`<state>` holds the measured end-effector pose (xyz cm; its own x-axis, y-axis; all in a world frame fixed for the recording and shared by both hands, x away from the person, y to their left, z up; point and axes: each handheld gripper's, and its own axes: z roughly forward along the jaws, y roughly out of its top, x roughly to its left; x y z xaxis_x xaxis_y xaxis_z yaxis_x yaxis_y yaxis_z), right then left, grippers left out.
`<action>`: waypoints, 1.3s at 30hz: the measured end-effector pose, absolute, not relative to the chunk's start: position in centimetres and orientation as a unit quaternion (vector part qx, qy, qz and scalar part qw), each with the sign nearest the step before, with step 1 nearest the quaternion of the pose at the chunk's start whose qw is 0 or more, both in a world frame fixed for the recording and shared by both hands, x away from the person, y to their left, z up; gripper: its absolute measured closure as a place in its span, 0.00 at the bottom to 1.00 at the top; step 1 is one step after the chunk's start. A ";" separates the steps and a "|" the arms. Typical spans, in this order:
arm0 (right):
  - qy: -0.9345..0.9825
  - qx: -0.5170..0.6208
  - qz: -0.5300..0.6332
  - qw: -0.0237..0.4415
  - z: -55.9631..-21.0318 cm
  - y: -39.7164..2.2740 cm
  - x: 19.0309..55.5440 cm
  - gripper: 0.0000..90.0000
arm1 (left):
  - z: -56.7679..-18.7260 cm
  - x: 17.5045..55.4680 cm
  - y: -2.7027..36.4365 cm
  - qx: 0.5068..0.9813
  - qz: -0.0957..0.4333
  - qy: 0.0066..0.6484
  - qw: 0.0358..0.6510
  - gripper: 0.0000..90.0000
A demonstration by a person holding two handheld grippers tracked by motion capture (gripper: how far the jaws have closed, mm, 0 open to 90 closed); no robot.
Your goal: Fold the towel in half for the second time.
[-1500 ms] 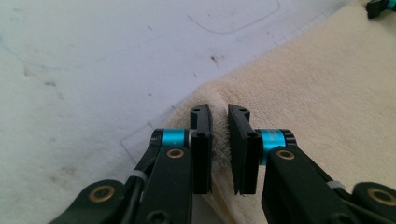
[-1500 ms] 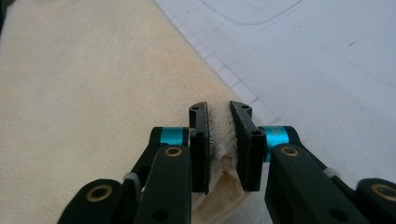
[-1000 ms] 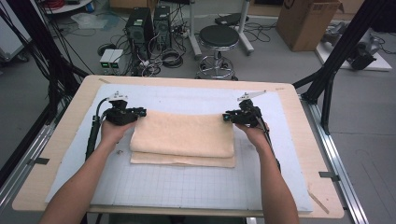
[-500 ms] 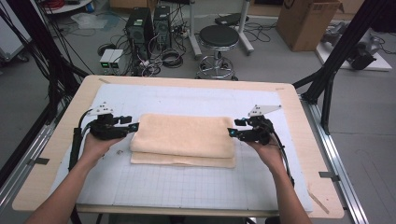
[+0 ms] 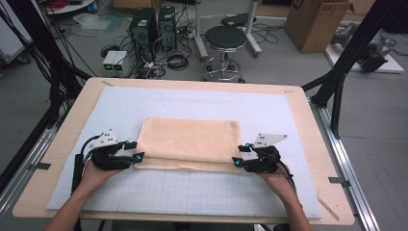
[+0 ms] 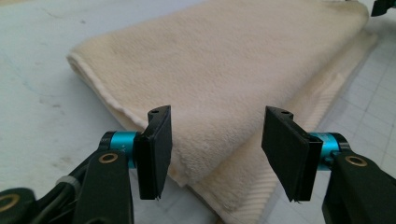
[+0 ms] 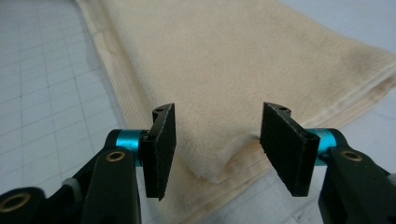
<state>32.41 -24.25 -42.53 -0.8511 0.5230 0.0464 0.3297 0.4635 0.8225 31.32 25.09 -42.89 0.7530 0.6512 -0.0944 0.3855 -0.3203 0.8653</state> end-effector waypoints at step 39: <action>0.837 0.243 0.487 0.054 -41.6 -26.3 30.0 0.55 | -42.1 28.5 24.3 0.810 0.144 0.303 0.481 0.65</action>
<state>30.02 -26.28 -41.58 -0.8760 0.4596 0.1462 0.3545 0.4080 0.8413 28.52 24.31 -42.12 0.7751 0.6291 -0.0586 0.3524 -0.3534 0.8666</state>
